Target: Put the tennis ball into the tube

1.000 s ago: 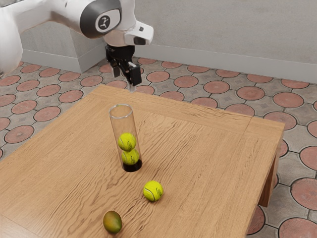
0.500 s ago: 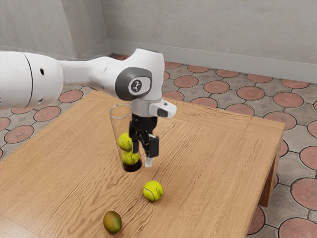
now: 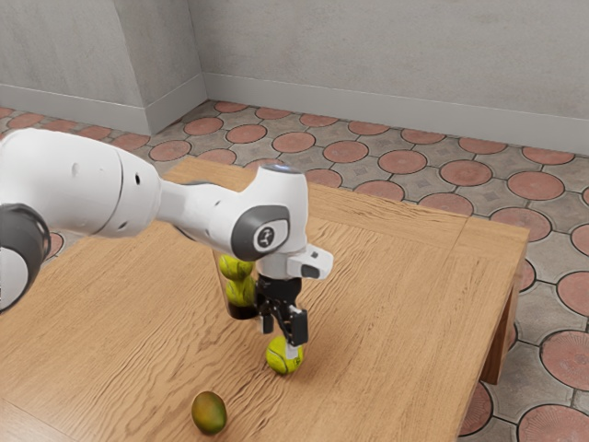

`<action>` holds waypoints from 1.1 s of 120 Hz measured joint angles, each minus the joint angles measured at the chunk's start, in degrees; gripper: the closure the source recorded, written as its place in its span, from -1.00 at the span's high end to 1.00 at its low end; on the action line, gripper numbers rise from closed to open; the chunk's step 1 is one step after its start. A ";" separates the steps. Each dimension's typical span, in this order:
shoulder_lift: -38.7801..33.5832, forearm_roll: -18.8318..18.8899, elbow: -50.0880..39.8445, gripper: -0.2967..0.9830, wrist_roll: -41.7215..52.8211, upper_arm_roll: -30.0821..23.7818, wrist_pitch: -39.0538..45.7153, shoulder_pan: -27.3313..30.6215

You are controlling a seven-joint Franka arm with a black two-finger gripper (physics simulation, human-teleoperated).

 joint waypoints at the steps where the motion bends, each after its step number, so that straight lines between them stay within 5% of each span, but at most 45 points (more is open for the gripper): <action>1: 0.09 -0.04 -0.03 0.54 0.01 0.00 0.25 0.00; 26: 2.04 -1.09 -1.08 0.53 0.26 -0.08 4.02 0.05; 53: 2.22 -1.78 -1.62 0.17 0.46 -0.03 5.75 0.00; 78: -1.14 -1.26 -2.61 0.04 0.45 0.08 5.45 -0.31; 132: -5.58 4.76 17.44 -0.01 -0.06 3.69 -12.74 -0.07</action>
